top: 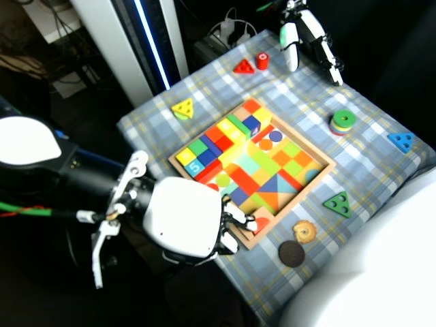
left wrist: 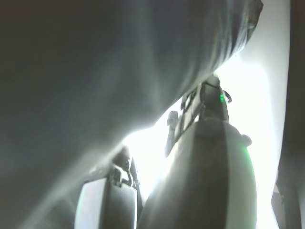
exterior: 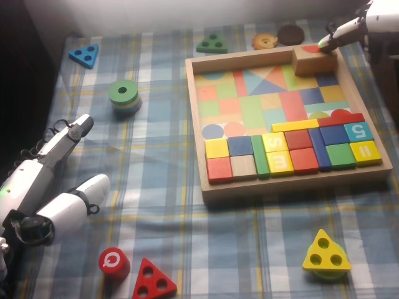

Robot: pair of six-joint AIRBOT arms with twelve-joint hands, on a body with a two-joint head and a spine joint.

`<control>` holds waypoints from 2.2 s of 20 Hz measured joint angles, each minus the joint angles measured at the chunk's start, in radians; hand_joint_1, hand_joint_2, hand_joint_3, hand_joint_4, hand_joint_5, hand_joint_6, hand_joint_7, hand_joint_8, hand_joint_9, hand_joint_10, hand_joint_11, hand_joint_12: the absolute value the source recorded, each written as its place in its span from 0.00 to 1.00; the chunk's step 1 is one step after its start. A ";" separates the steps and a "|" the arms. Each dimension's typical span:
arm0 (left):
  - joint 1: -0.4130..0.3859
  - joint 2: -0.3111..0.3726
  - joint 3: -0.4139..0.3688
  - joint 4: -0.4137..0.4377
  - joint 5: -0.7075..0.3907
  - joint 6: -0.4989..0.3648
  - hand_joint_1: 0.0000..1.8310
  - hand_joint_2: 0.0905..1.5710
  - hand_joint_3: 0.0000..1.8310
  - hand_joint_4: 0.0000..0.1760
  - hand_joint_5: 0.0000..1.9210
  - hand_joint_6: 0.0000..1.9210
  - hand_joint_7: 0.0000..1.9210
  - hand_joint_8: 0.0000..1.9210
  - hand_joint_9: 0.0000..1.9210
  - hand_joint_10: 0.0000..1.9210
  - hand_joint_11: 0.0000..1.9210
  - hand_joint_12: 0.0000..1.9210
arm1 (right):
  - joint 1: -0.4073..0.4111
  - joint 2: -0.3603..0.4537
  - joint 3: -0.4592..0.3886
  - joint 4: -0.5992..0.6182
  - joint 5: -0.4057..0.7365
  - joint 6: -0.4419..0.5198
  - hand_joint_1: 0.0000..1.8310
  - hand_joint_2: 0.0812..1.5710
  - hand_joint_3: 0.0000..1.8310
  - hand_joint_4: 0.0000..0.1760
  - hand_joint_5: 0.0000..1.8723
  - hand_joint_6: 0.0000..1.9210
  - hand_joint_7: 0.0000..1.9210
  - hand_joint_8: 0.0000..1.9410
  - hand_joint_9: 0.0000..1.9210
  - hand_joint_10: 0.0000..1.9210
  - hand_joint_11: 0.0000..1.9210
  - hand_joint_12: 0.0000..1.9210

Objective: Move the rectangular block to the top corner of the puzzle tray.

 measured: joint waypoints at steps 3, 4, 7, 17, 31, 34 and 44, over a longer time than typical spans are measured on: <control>0.004 0.000 0.000 0.000 -0.003 0.000 0.34 0.85 0.00 0.53 0.08 0.00 0.04 0.00 0.02 0.00 0.00 0.00 | 0.010 -0.001 0.000 -0.001 -0.006 -0.006 0.86 0.73 0.00 0.00 0.21 0.00 0.69 1.00 0.80 1.00 0.85 1.00; 0.004 0.000 0.000 -0.002 -0.003 0.000 0.34 0.85 0.00 0.52 0.08 0.00 0.04 0.00 0.02 0.00 0.00 0.00 | 0.010 -0.002 0.000 0.000 -0.007 -0.006 0.86 0.73 0.00 0.00 0.21 0.00 0.70 1.00 0.81 1.00 0.86 1.00; 0.004 0.000 -0.002 -0.002 -0.006 0.000 0.35 0.85 0.00 0.42 0.08 0.00 0.05 0.00 0.03 0.00 0.00 0.00 | 0.010 -0.002 0.000 0.067 -0.016 -0.081 0.89 0.73 0.00 0.00 0.20 0.00 0.71 1.00 0.82 1.00 0.86 1.00; 0.006 0.000 -0.006 -0.003 -0.007 0.000 0.36 0.85 0.00 0.51 0.08 0.00 0.05 0.00 0.02 0.00 0.00 0.00 | 0.028 0.011 0.000 0.265 -0.048 -0.205 0.97 0.72 0.00 0.00 0.18 0.00 0.71 1.00 0.83 1.00 0.88 1.00; 0.024 0.013 -0.017 -0.031 -0.038 -0.006 0.33 0.86 0.00 0.57 0.07 0.00 0.03 0.00 0.01 0.00 0.00 0.00 | -0.177 0.275 -0.393 1.481 0.064 -1.322 0.42 0.85 0.01 0.00 0.14 0.00 0.42 1.00 0.59 1.00 0.62 1.00; 0.032 0.018 -0.020 -0.030 -0.052 -0.007 0.35 0.86 0.00 0.50 0.07 0.00 0.03 0.00 0.00 0.00 0.00 0.00 | -0.254 0.309 -0.470 1.625 0.148 -1.455 0.15 0.91 0.00 0.00 0.12 0.00 0.34 0.60 0.36 0.82 0.30 0.98; 0.029 0.017 -0.022 -0.036 -0.054 -0.006 0.34 0.85 0.00 0.58 0.08 0.00 0.04 0.00 0.02 0.00 0.00 0.00 | -0.847 0.370 -0.835 2.201 0.829 -1.853 0.01 0.94 0.01 0.00 0.11 0.00 0.19 0.00 0.23 0.00 0.00 0.70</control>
